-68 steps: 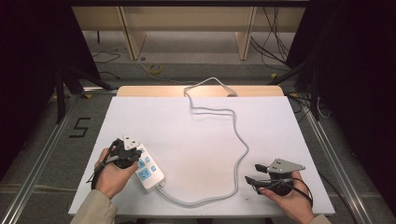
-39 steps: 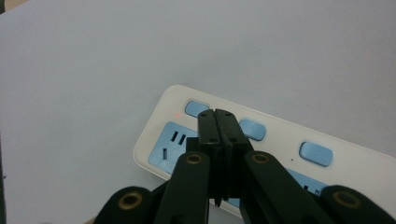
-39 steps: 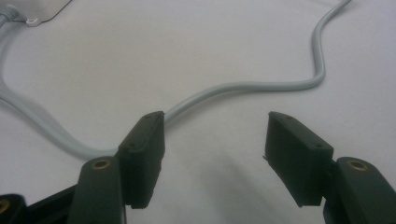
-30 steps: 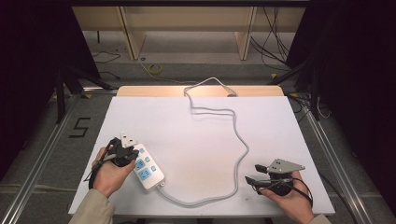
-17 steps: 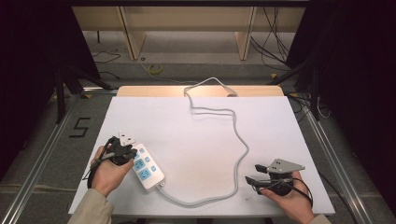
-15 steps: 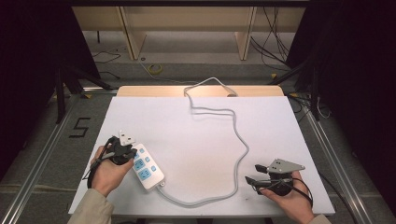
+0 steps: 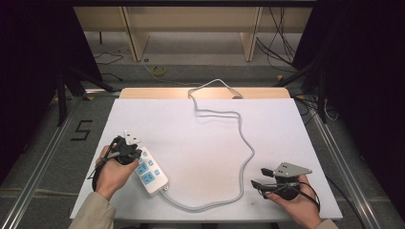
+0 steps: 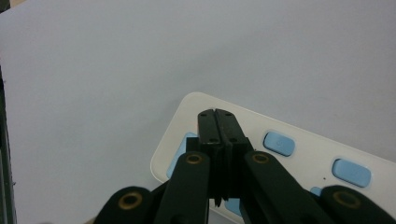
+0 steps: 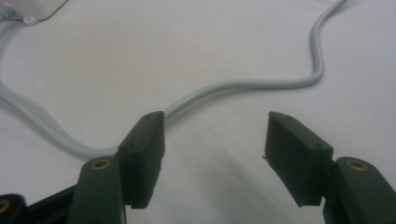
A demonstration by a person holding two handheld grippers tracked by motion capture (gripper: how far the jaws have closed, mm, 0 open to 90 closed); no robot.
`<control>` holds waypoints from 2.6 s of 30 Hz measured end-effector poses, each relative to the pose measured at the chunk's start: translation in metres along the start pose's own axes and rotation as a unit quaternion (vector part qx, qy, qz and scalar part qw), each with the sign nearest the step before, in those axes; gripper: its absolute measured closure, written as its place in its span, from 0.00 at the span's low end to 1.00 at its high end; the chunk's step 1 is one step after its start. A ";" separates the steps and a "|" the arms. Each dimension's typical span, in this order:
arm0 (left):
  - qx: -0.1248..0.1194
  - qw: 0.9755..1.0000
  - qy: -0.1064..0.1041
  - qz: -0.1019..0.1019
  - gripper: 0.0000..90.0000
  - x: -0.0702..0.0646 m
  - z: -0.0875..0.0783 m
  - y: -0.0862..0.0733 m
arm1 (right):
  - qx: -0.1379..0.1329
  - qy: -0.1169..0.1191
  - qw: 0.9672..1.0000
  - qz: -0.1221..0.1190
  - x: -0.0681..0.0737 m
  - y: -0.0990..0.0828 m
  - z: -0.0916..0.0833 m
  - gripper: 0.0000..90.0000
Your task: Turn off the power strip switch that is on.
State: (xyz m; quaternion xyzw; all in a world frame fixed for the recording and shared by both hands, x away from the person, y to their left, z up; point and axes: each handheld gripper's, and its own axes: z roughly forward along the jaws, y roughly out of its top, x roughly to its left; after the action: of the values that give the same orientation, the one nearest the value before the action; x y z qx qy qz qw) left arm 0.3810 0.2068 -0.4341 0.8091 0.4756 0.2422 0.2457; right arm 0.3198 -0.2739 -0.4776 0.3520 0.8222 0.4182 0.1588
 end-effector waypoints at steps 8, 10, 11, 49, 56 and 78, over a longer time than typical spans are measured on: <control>0.006 1.000 -0.001 -0.002 1.00 0.002 0.004 0.003 | 0.001 0.000 1.000 0.001 0.000 0.000 0.000 0.43; 0.010 1.000 -0.003 -0.001 1.00 0.003 0.006 0.004 | 0.001 0.000 1.000 0.002 0.000 0.000 0.000 0.43; 0.010 1.000 -0.003 -0.002 1.00 0.003 0.007 0.004 | 0.001 -0.001 1.000 0.002 0.000 0.000 0.000 0.43; 0.037 0.999 -0.016 -0.003 1.00 0.007 0.026 0.018 | 0.002 0.000 1.000 0.002 0.000 -0.001 0.000 0.43; 0.046 0.999 -0.019 0.002 1.00 0.006 0.029 0.020 | 0.003 0.000 1.000 0.002 0.000 -0.001 0.000 0.43; 0.070 0.997 -0.026 0.010 1.00 0.003 0.036 0.024 | 0.005 0.001 1.000 0.002 0.000 -0.001 0.001 0.43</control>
State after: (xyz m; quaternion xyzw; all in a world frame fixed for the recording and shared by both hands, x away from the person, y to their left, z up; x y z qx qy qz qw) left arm 0.4206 0.1934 -0.4463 0.8351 0.4766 0.1900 0.1983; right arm 0.3197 -0.2739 -0.4786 0.3538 0.8235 0.4152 0.1555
